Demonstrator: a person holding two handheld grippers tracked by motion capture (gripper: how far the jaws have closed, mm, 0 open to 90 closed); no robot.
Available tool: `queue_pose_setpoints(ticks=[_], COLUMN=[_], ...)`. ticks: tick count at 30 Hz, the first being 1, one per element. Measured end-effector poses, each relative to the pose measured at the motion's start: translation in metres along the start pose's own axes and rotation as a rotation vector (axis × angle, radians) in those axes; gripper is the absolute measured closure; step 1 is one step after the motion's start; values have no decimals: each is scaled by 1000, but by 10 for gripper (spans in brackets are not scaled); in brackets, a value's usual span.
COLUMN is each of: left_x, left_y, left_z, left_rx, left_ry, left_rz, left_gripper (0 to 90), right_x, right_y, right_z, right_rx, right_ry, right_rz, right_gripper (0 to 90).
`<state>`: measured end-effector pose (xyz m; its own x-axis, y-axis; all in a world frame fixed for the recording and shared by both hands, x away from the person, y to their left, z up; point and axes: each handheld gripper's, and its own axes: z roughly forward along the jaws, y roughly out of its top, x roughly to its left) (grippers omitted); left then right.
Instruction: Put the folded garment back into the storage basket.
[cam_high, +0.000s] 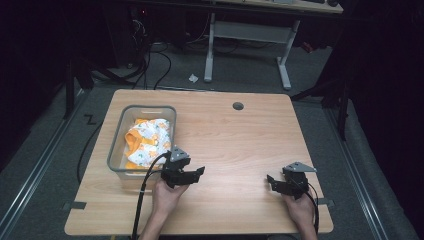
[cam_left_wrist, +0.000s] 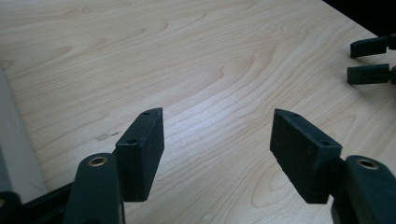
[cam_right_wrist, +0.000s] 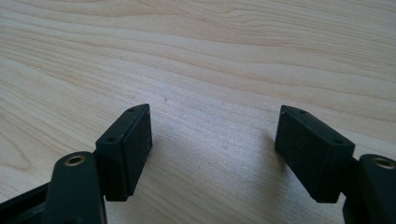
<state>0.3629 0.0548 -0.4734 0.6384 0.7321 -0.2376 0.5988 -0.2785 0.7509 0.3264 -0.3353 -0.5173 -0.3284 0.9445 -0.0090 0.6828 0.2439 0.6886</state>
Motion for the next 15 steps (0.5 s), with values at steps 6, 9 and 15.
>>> queue_pose_setpoints(ticks=[6, 9, 15], left_x=[-1, -2, -4], left_y=[-7, -10, -19], left_z=[8, 12, 21], left_rx=[13, 20, 45], left_ry=[-3, 1, 21], left_rz=[-11, -13, -11], left_gripper=[357, 357, 357], right_x=[0, 0, 0], right_y=[0, 0, 0], right_z=[0, 0, 0], right_rx=[0, 0, 0], right_ry=[0, 0, 0], right_rz=[0, 0, 0], right_gripper=[276, 276, 276])
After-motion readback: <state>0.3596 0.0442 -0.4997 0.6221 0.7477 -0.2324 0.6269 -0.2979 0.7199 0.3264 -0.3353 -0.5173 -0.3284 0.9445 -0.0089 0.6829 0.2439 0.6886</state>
